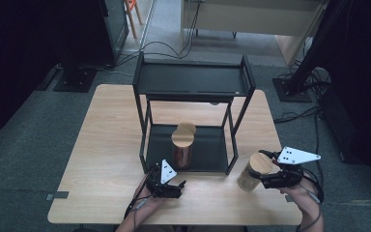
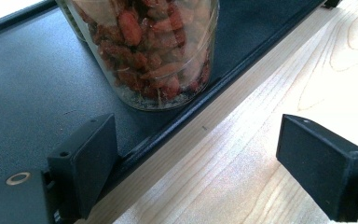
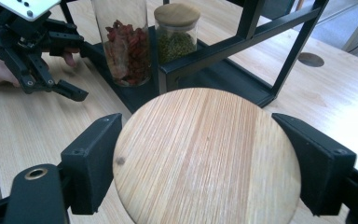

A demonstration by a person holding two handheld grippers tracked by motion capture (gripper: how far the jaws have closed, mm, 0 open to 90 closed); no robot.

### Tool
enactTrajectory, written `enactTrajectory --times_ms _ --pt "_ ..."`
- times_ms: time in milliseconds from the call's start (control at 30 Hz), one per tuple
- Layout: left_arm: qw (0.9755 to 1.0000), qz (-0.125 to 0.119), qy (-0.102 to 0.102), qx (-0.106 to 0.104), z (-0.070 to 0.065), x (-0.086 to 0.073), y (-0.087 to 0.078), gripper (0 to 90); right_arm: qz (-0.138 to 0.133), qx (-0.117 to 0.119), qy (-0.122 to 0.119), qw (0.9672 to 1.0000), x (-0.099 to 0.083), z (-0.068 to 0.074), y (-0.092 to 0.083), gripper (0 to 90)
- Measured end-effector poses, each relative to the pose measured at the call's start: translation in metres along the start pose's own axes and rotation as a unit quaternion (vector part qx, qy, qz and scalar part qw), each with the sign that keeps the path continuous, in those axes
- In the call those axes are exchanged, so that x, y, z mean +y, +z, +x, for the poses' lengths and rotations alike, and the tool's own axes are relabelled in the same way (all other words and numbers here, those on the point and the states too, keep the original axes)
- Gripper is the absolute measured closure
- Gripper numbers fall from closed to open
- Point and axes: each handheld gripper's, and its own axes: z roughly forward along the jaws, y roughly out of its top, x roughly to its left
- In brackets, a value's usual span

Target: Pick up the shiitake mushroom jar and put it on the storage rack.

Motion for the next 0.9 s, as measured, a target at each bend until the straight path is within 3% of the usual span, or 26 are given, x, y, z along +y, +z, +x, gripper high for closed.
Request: enactTrajectory --times_ms 600,900 --pt "1.0 0.0 0.0 0.0 0.0 0.0 0.0 12.8 0.012 0.016 0.008 0.9998 -0.009 -0.004 0.011 20.9" --pt "1.0 0.0 0.0 0.0 0.0 0.0 0.0 12.8 0.0 0.012 0.002 0.9999 -0.013 -0.005 0.01 24.6"
